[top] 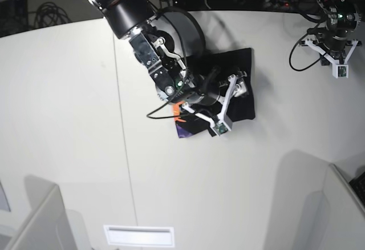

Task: Fold the T-shirt properly
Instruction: 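Lay the folded end down with the right gripper and release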

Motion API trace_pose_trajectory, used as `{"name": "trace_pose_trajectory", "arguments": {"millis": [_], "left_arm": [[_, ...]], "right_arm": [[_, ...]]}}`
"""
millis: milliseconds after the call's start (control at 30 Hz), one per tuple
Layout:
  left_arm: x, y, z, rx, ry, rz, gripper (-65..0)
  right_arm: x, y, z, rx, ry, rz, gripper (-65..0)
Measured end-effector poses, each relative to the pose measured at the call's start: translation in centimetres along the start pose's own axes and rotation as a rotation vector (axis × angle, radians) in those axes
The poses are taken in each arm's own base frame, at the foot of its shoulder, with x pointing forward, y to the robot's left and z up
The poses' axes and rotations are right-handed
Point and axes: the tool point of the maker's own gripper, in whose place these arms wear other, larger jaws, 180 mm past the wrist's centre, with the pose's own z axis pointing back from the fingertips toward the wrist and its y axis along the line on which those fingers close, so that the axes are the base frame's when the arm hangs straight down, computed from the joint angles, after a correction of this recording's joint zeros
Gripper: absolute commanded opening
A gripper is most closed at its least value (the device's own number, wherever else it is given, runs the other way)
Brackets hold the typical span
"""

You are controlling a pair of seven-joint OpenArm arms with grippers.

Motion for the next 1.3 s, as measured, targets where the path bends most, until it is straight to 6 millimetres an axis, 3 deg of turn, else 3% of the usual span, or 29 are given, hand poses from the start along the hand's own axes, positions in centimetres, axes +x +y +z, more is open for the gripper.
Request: {"name": "trace_pose_trajectory", "arguments": {"millis": [133,233,367,467,667,767,833,900,967,1067,1167,1300], "left_arm": [[-0.1,0.3,0.1,0.009,0.0,0.005,-65.0],[-0.1,0.3,0.1,0.008,0.0,0.006,-65.0],[-0.1,0.2,0.1,0.007,0.0,0.008,-65.0],[-0.1,0.2,0.1,0.006,0.0,0.008,-65.0],[0.0,0.1,0.0,0.005,-0.002,0.01,-65.0],[0.0,0.1,0.1,0.0,-0.003,0.006,-65.0],[0.0,0.1,0.1,0.0,-0.003,0.007,-65.0],[0.1,0.1,0.0,-0.001,-0.006,0.007,-65.0],[0.1,0.1,0.0,-0.001,-0.007,0.008,-65.0],[0.1,0.0,0.0,-0.001,-0.007,0.008,-65.0],[0.1,0.1,0.0,0.0,-0.007,0.008,-65.0],[0.3,0.1,0.0,0.0,-0.011,0.007,-65.0]], "right_arm": [[0.9,1.7,0.0,0.062,-0.001,0.026,-14.9],[2.8,3.6,0.2,0.153,-0.022,0.022,-14.9],[2.6,5.6,0.0,0.239,0.013,0.022,-14.9],[3.5,8.1,0.3,0.332,-0.031,-0.001,-14.9],[5.3,8.3,1.8,0.342,-0.102,0.036,-15.9],[5.8,6.5,3.2,0.306,-0.129,0.065,-29.3],[6.7,3.4,4.0,0.233,-0.159,0.003,-44.6],[7.3,0.1,4.8,0.158,-0.188,-0.049,-63.8],[7.3,-2.8,5.4,0.1,-0.197,-0.074,-65.0],[5.9,-5.2,5.7,0.054,-0.18,-0.1,-65.0],[2.5,-6.2,5.4,0.036,-0.091,-0.124,-65.0],[-1.3,-5.6,4.6,0.047,-0.017,-0.168,-65.0]]}}
